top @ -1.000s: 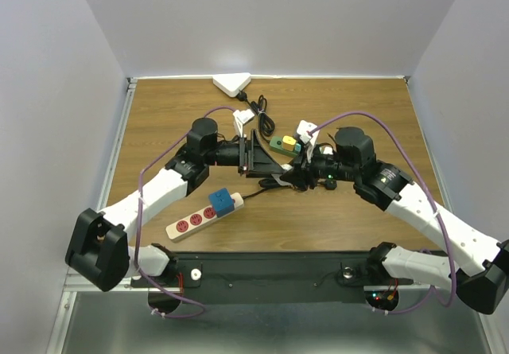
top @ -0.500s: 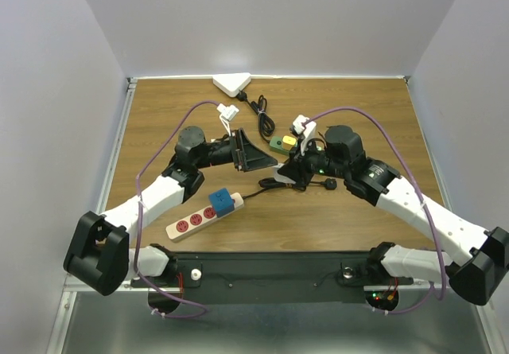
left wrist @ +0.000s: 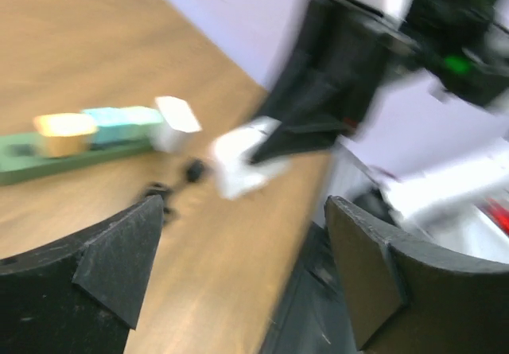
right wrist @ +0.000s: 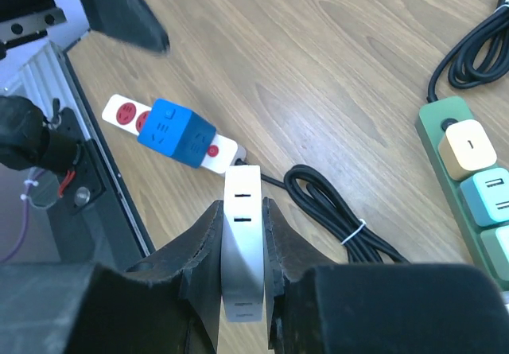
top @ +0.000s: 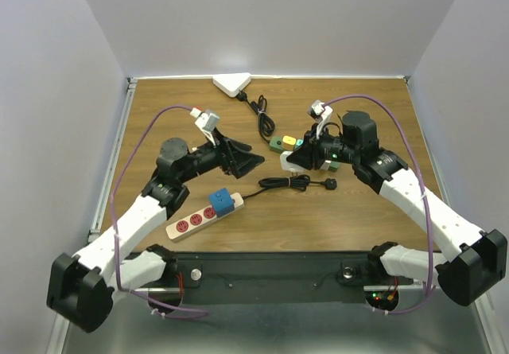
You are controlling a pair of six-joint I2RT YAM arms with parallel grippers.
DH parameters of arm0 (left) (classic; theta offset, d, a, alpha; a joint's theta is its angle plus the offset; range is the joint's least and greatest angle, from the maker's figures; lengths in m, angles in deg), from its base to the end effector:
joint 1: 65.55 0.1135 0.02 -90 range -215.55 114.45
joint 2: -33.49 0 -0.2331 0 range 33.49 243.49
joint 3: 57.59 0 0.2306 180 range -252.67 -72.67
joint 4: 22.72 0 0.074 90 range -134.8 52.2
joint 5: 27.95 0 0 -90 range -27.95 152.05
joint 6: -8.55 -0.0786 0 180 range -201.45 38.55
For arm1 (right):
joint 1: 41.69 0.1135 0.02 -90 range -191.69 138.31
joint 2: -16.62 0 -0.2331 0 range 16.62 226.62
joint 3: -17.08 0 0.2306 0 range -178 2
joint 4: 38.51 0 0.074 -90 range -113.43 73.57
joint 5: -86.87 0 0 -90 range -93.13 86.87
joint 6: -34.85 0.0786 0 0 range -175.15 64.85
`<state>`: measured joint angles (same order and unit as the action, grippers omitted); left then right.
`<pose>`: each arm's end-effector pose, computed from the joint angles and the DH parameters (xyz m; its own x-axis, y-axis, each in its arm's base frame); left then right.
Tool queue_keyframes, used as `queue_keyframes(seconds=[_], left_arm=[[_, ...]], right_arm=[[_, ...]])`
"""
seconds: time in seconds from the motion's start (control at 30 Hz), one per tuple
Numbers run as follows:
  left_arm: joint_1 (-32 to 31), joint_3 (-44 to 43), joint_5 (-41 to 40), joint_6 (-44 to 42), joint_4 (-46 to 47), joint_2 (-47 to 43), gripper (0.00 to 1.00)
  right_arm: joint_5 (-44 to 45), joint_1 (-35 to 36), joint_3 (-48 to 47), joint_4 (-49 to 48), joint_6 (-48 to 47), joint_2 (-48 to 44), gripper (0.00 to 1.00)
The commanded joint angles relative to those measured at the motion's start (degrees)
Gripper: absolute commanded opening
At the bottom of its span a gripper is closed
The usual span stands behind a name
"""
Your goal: Insert the plug
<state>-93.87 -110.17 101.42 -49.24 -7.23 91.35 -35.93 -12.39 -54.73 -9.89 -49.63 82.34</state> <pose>0.2037 -0.1664 0.3135 -0.3564 -0.2760 -0.8926 0.8585 0.2804 -0.4294 0.2258 0.1755 0.2968 -0.4141 -0.1397 -0.8994 -0.8116 0.5039 0.2955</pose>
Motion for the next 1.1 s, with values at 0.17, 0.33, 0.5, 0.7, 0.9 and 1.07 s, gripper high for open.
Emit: queue_keyframes(seconds=[0.17,0.33,0.5,0.7,0.9,1.07], left_arm=[[-0.4,0.2,-44.5,-3.2,-39.2,-14.2,0.93],[-7.0,1.0,-51.4,7.7,-49.5,-17.0,0.93],[-14.9,1.1,-61.7,19.9,-58.8,-19.5,0.99],[-20.0,3.7,-64.3,28.1,-62.9,-20.6,0.99],[-22.4,6.4,-65.7,31.1,-62.3,-20.5,0.99],[-22.7,9.5,-63.2,30.0,-56.7,-18.2,0.99]], right_arm=[[5.4,0.3,-2.3,-4.8,3.5,-2.3,0.0],[7.0,0.2,-2.1,-4.8,3.5,-1.6,0.0],[7.1,0.2,-0.6,-5.4,3.9,-2.6,0.0],[7.0,0.2,0.9,-5.5,4.0,-4.4,0.0],[7.6,0.2,2.5,-5.5,4.0,-6.4,0.0],[7.7,0.2,2.8,-5.5,3.9,-6.8,0.0]])
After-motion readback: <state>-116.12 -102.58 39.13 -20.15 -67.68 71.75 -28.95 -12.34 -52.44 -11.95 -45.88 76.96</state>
